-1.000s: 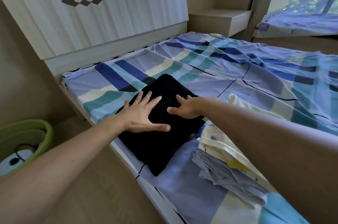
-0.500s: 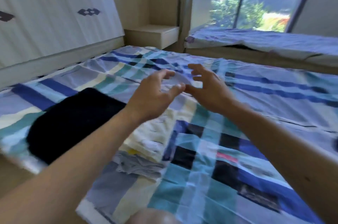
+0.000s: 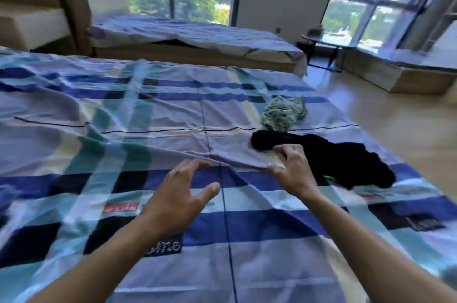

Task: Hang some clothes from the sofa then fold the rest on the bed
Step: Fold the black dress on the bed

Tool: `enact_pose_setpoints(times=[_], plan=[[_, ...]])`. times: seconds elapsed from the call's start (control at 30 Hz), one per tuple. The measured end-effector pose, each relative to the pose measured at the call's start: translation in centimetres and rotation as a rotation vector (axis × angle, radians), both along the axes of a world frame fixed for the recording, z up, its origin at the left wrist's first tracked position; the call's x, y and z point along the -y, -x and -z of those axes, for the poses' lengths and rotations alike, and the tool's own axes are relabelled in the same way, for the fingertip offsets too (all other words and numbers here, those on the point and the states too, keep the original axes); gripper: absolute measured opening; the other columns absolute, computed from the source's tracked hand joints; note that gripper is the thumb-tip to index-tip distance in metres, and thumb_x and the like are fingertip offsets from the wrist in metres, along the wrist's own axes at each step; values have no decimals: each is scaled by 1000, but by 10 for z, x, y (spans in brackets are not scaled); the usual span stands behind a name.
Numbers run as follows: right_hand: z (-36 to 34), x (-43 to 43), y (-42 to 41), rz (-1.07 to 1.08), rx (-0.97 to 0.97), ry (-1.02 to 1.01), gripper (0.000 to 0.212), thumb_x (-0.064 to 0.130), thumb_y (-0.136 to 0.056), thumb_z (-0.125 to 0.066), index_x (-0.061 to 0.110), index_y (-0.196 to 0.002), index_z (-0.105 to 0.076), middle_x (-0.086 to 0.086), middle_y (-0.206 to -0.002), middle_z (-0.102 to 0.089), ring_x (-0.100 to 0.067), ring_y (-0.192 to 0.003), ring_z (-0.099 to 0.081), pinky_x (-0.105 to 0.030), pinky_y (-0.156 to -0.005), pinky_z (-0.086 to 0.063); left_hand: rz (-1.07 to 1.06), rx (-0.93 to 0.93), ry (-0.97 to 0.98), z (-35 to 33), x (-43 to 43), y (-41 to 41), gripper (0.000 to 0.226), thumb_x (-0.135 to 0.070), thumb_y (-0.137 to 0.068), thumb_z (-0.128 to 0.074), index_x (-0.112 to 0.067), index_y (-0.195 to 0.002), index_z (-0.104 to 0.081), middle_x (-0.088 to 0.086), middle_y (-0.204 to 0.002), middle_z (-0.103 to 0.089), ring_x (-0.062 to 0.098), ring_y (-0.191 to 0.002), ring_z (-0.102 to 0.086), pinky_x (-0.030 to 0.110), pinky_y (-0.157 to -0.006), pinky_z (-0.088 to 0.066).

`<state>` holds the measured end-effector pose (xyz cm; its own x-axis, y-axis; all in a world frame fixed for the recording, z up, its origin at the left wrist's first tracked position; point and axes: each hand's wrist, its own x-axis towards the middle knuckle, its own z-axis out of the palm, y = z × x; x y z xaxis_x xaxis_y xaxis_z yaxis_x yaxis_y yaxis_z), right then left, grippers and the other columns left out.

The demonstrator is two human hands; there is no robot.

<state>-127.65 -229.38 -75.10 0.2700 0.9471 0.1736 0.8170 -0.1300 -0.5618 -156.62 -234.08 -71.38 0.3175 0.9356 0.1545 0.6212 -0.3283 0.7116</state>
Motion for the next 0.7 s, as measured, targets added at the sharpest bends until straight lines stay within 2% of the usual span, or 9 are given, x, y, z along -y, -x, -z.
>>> enact_pose_setpoints(times=[0.1,0.17,0.23,0.3,0.37,0.4,0.5,0.63,0.7], plan=[[15,-17,-45,232,139,85,80,34,-75,-81,20,-145,-46,-17,-149,-33,-36,-139,-37,-45,-114,-35,2,-42,46,13,-2,-4,60,-63,-81,-59,-30,-130,-57,-16,-130,-56,4,-125,-50,18,-97,-33],[21,-25,-69,318,197,188,100,40,-74,-81,28,-155,-26,-18,-162,-10,-35,-152,-13,-56,-118,-23,14,-63,42,20,-4,-6,46,-47,-90,-67,-30,-132,-56,-16,-132,-55,5,-127,-48,19,-97,-32],[32,-34,-86,347,180,290,104,48,-75,-80,35,-157,-18,-15,-166,5,-33,-155,2,-64,-116,-17,13,-74,45,26,-5,-4,44,-43,-91,-67,-32,-131,-56,-18,-131,-54,3,-127,-47,19,-98,-33],[41,-40,-95,368,225,327,83,49,-79,-76,35,-150,-36,-16,-162,-13,-34,-152,-12,-67,-113,-22,17,-80,58,28,-5,-3,44,-44,-91,-66,-32,-131,-55,-20,-131,-53,2,-126,-47,19,-98,-33],[41,-44,-94,380,334,273,49,37,-86,-68,29,-132,-54,-13,-140,-42,-36,-134,-40,-64,-105,-37,19,-93,49,29,-4,-3,45,-46,-91,-65,-33,-132,-54,-21,-131,-52,1,-125,-46,18,-96,-33],[39,-44,-92,374,366,245,39,30,-87,-64,26,-125,-56,-12,-130,-49,-37,-124,-48,-60,-100,-43,20,-99,42,29,-4,-3,45,-46,-91,-65,-32,-133,-54,-22,-131,-51,1,-125,-46,18,-95,-33],[27,-36,-89,318,287,130,37,22,-87,-61,20,-124,-56,-14,-122,-56,-41,-112,-57,-56,-91,-50,24,-86,49,28,-1,-5,45,-44,-92,-65,-31,-134,-54,-21,-131,-51,2,-124,-47,17,-94,-32],[-5,-22,-66,201,91,-43,42,40,-92,-64,25,-131,-57,-15,-118,-69,-39,-109,-64,-50,-88,-53,24,-49,65,28,0,-9,44,-45,-92,-65,-31,-133,-55,-20,-130,-53,0,-123,-48,19,-96,-34],[-25,-14,-39,90,-8,-100,41,39,-94,-64,24,-132,-58,-12,-118,-70,-35,-109,-64,-47,-92,-52,20,-1,138,31,-2,-9,45,-51,-88,-68,-33,-128,-57,-18,-127,-58,0,-121,-52,23,-99,-41]])
